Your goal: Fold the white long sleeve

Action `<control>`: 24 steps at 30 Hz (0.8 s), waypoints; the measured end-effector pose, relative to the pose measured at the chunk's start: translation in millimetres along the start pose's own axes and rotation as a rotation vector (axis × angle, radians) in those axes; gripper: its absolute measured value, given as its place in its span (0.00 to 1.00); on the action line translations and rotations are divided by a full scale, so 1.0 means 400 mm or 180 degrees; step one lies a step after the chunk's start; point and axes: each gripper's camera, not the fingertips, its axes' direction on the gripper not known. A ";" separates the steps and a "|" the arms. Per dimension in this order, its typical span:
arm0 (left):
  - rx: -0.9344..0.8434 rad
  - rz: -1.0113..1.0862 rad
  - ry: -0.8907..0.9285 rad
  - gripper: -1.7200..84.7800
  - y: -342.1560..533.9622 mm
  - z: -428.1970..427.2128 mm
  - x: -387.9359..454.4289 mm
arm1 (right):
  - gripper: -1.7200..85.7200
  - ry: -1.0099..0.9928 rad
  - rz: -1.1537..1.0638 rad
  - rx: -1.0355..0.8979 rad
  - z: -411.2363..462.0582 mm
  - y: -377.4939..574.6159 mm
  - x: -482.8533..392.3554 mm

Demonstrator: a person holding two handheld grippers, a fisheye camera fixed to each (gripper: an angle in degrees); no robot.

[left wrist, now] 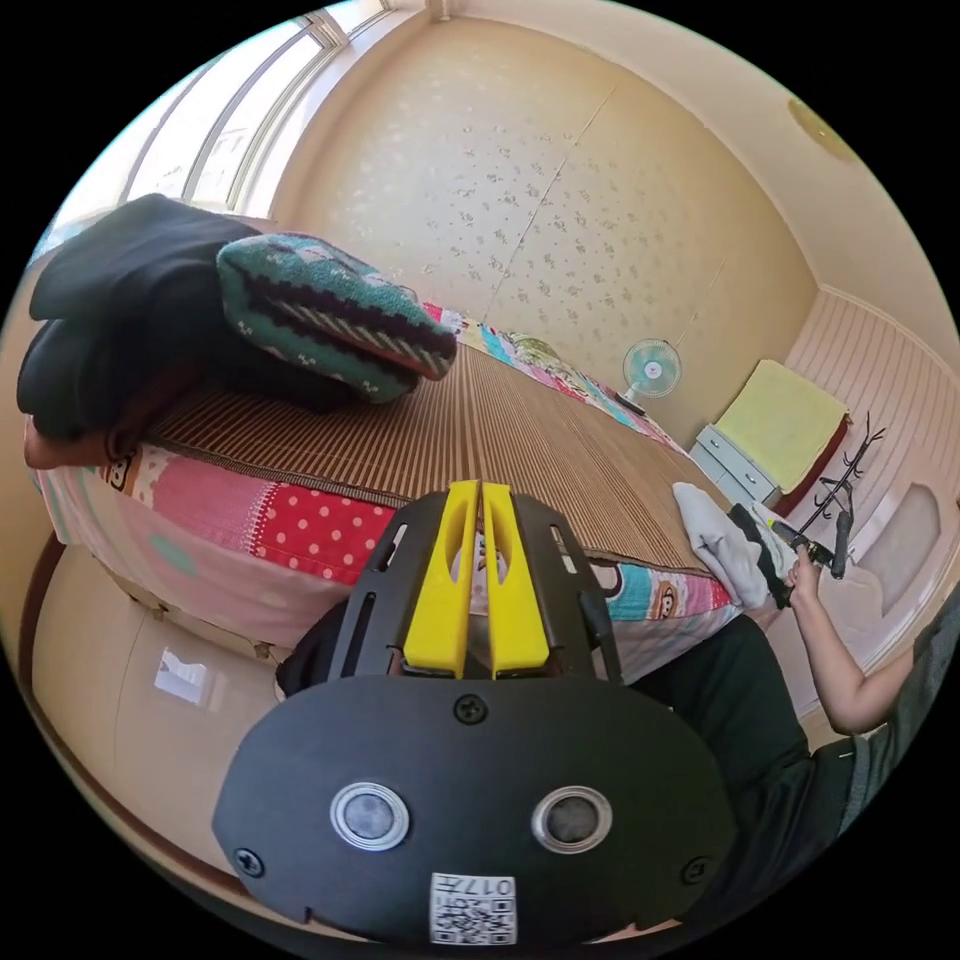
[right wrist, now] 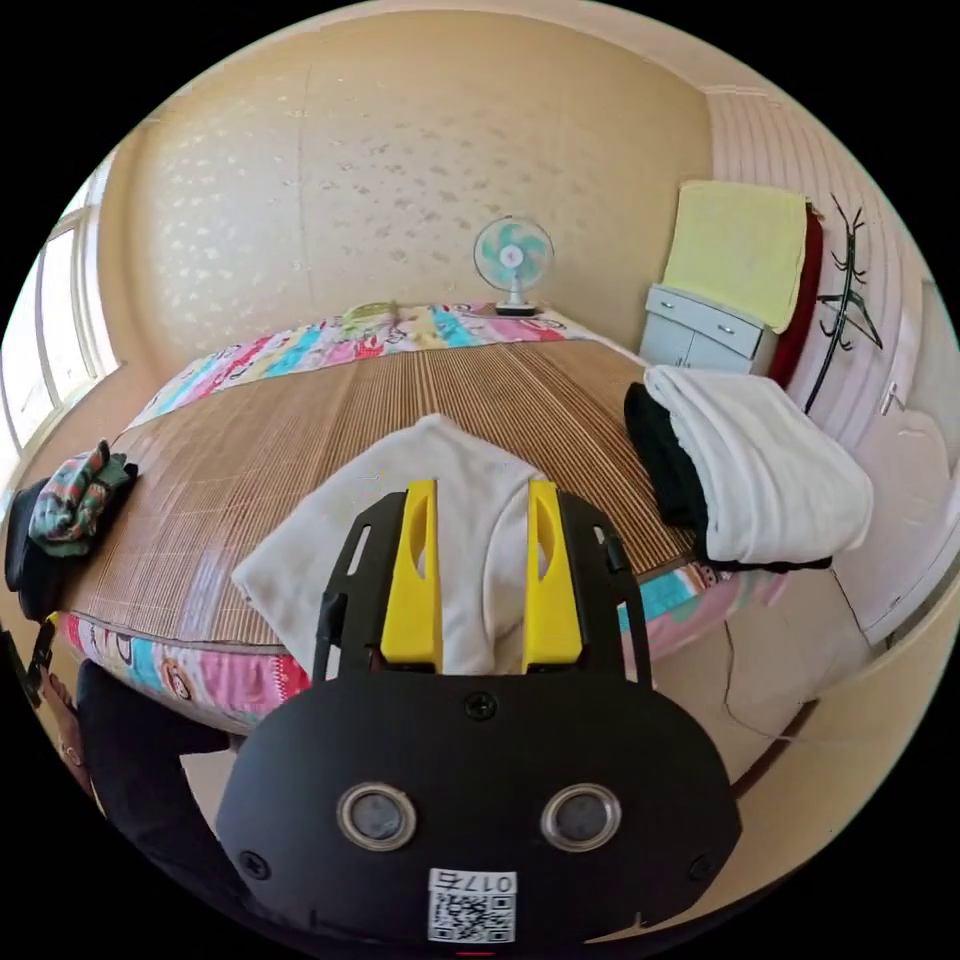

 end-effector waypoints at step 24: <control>-0.0626 -0.0041 0.1793 0.13 -0.126 0.366 0.096 | 0.05 -0.1066 -0.1597 -0.0433 -0.098 0.409 -0.603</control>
